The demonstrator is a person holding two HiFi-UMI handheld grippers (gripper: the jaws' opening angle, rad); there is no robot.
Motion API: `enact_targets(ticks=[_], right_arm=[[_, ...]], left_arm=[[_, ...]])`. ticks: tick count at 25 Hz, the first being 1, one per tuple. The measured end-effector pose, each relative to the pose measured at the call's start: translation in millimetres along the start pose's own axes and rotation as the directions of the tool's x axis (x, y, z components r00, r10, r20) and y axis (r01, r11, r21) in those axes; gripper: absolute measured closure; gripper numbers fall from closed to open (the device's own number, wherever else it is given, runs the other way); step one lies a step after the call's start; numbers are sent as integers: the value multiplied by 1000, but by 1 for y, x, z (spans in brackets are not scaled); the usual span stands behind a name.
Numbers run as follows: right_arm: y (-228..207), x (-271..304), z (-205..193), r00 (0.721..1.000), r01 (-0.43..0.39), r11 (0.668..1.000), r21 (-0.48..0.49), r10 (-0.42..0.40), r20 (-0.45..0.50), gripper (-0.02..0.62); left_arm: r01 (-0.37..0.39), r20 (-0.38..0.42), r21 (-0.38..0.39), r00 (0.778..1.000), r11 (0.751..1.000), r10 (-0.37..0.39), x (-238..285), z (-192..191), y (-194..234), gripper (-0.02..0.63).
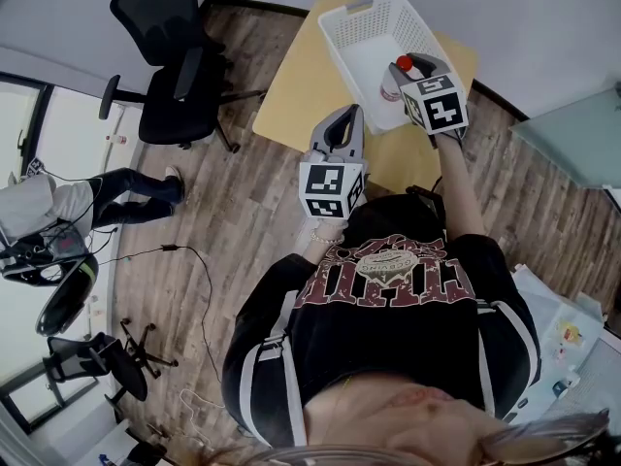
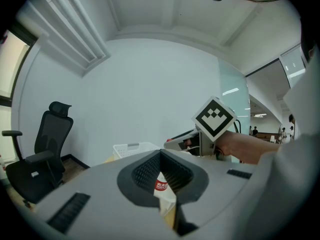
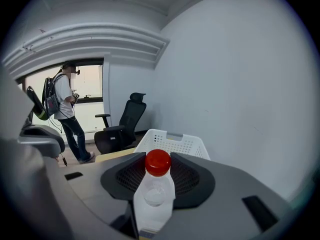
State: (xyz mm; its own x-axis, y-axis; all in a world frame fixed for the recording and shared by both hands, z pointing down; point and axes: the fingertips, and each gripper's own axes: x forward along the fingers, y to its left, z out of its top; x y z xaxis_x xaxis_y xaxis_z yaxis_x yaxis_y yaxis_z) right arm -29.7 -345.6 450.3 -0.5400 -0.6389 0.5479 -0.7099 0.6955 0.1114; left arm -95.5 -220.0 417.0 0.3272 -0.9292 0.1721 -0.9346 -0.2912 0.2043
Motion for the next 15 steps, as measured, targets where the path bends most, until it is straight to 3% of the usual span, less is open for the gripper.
enact_targets(ticks=[15], right_arm=[[4, -33, 50, 992, -8, 1000, -29, 11, 123, 431]], left_arm=[[-7, 1, 3, 1000, 1000, 7, -2, -1, 2, 558]])
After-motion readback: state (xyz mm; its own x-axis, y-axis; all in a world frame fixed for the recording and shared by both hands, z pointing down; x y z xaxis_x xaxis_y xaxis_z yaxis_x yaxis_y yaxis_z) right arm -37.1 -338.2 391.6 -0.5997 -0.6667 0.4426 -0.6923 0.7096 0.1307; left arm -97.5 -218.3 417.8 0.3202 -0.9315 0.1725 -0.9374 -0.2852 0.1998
